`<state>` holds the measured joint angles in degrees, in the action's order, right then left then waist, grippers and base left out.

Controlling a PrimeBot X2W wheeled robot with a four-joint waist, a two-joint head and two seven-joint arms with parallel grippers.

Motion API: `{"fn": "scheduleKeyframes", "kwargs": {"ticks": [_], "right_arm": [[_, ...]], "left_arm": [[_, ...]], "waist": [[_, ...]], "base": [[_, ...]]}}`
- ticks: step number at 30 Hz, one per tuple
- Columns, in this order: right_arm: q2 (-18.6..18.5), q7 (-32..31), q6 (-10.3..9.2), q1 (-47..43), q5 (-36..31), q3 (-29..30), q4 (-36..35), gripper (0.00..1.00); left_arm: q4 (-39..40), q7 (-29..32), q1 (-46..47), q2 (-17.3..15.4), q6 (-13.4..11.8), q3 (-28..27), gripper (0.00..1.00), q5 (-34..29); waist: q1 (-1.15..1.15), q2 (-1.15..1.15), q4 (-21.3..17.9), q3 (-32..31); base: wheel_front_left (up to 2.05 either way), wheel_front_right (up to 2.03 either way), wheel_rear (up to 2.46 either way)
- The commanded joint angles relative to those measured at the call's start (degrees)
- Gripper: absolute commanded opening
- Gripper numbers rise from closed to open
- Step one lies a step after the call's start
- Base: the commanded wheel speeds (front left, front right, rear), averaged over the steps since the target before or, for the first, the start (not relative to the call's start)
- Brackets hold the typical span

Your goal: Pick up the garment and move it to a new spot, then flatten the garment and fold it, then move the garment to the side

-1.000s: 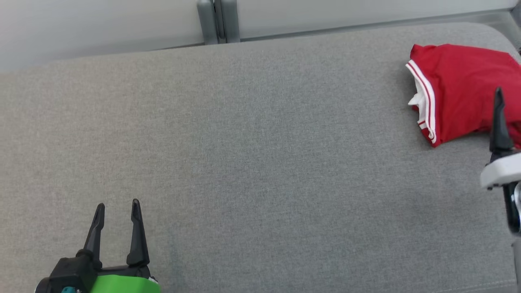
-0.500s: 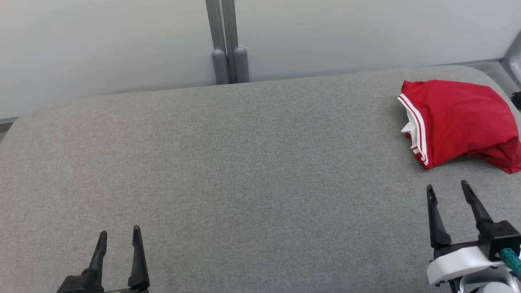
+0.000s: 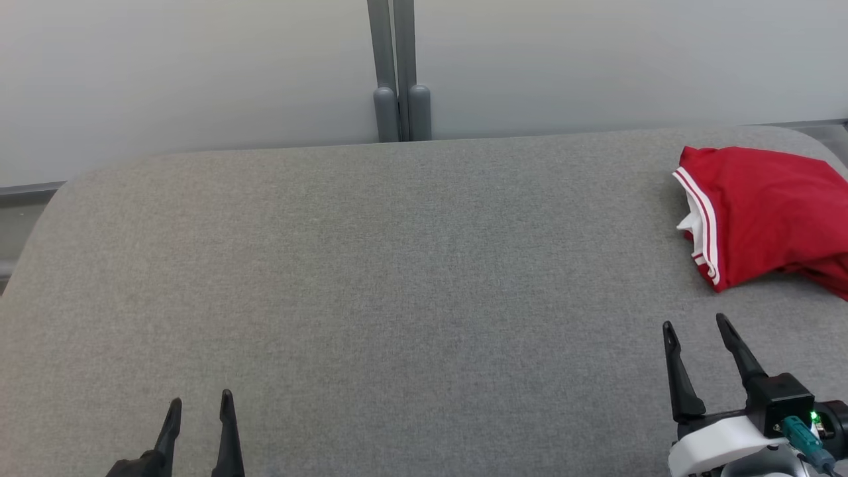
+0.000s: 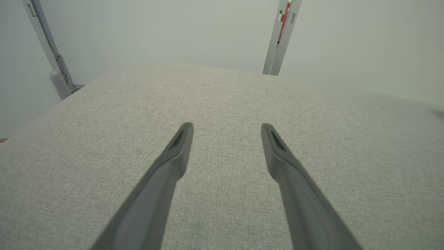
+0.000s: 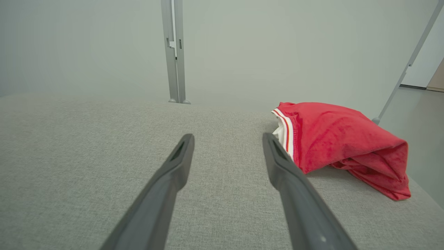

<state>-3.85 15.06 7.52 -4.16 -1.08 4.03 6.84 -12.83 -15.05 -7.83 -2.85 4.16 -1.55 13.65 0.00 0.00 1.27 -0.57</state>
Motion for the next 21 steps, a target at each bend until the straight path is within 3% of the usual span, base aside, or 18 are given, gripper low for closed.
{"fn": "scheduleKeyframes", "kwargs": {"ticks": [1, 5, 21], "right_arm": [[0.1, 0.0, 0.01, 0.0, 0.0, 0.0, 0.3, 0.00], [0.6, -0.3, 0.01, -0.5, 0.1, -0.1, 2.5, 0.00], [0.7, -4.8, 0.00, 1.9, 19.4, 0.6, 3.5, 0.00]], "left_arm": [[-0.3, 0.0, 0.0, 0.0, 0.0, 0.0, 0.00, 0.0], [-2.5, 0.4, -0.5, 0.2, 0.0, 0.0, 0.00, 0.1], [-2.3, 4.8, 2.7, 0.2, 0.7, -1.1, 0.00, 16.4]], "waist": [[0.00, 0.00, 0.1, 0.0], [0.00, 0.00, 0.1, 0.0], [0.00, 0.00, -0.1, 0.1]], "base": [[0.00, 0.00, 0.00], [0.00, 0.00, 0.00], [0.00, 0.00, 0.00]]}}
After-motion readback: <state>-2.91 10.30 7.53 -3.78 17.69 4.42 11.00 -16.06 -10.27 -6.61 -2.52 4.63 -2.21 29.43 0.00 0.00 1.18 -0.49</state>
